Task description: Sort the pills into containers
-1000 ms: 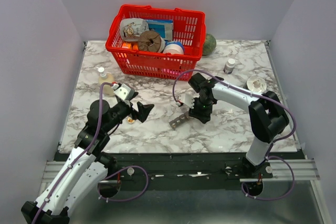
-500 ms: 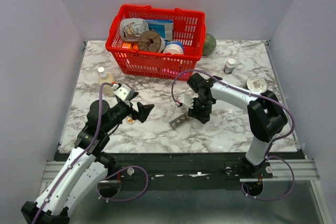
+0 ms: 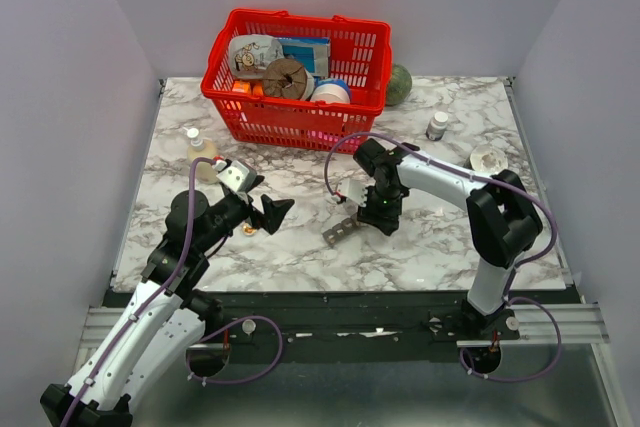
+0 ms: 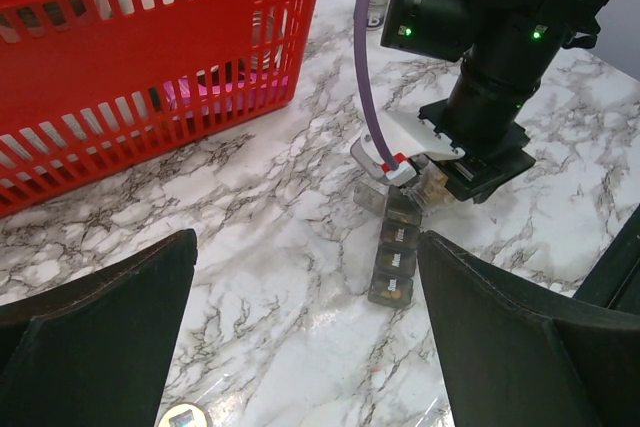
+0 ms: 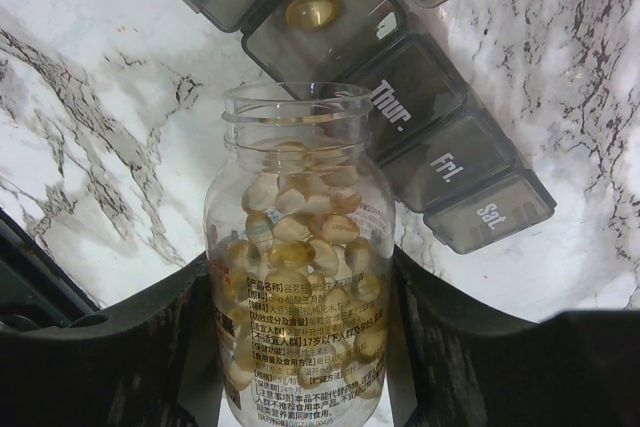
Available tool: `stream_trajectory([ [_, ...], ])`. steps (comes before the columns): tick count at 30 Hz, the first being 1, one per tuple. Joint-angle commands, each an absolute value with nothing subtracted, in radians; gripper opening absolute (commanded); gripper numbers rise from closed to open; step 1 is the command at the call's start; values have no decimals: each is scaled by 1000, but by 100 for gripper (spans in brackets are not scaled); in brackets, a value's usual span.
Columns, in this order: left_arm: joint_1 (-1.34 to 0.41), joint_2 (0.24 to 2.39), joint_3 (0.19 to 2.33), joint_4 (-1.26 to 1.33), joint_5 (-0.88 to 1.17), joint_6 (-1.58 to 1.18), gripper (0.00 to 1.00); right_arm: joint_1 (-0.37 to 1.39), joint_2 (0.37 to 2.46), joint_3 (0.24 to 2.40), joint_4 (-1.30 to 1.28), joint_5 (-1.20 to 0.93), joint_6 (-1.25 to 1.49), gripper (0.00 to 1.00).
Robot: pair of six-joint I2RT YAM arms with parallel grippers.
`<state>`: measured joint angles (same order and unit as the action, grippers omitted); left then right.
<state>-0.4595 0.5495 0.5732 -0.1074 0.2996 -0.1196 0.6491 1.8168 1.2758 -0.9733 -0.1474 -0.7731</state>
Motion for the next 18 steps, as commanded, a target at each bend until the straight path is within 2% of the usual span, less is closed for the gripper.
stream_trajectory([
  [1,-459,541,568,-100,319,-104,99,660,1842,1313,-1015,-121,-753,0],
  [18,-459,538,568,-100,322,-104,99,666,1864,1344,-1049,-101,-749,1],
])
